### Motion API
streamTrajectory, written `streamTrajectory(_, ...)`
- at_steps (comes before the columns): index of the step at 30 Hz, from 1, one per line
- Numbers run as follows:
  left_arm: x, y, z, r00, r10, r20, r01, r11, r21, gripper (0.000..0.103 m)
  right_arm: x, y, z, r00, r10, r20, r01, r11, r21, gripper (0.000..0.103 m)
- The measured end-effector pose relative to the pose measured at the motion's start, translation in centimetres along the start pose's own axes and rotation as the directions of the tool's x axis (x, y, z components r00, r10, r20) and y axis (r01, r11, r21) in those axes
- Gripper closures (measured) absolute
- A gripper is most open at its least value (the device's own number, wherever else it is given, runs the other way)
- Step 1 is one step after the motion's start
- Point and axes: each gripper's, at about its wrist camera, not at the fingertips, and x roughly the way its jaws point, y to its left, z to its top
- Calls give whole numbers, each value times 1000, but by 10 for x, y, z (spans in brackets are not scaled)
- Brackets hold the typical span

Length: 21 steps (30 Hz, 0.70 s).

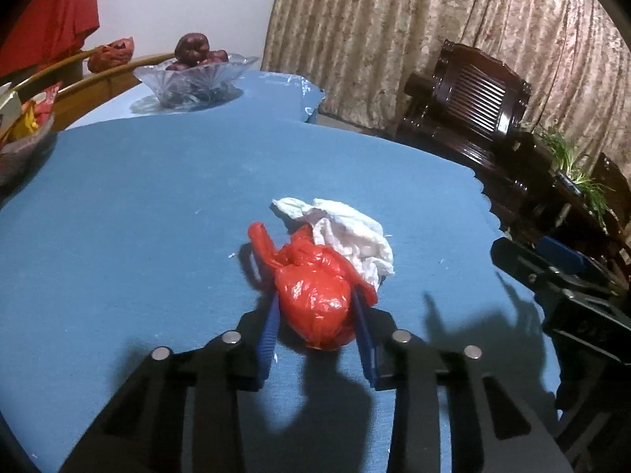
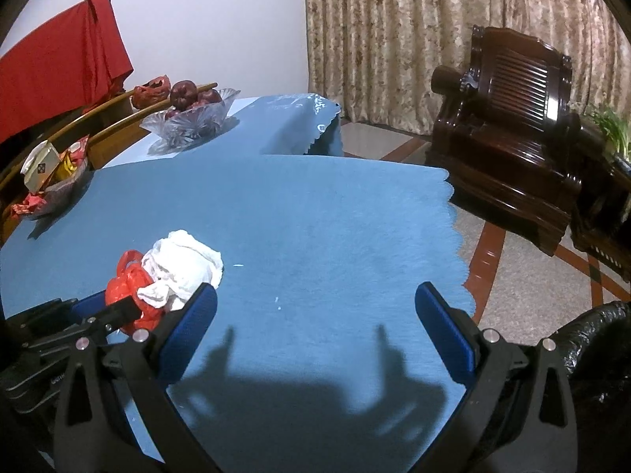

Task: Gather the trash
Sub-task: 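Grasp the red plastic bag with the left gripper, then grasp the white cloth with the right gripper while the left gripper holds the red bag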

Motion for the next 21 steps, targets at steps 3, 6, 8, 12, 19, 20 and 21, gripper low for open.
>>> streamTrajectory(3,-8,2,0,1000,11,25,-11,1000,-3,72,-1,4,1,1000,4,5,-4,1000,-6,5)
streamTrajectory(6,-19,9,2,999,23,50,-22,1000,-12,72,1,9,2,1000,15,5,-15,1000,-7,5)
streamTrajectory(8,-26,15,3,997,41,64,-41,999,-9,72,4,15,3,1000,28,3,-28,1000,-10,5)
streamTrajectory(12,-32,30,7,993,87,76,-87,996,-2,72,11,35,4,998,60,-3,-60,998,-32,5)
streamTrajectory(19,-33,68,9,983,165,81,-163,986,-30,72,33,69,10,994,102,-31,-104,994,-43,5)
streamTrajectory(20,-33,71,9,982,171,81,-169,985,-30,72,37,73,11,994,103,-35,-105,993,-47,5)
streamTrajectory(21,-32,75,9,981,178,81,-176,984,-31,72,41,77,12,994,102,-42,-104,993,-53,6)
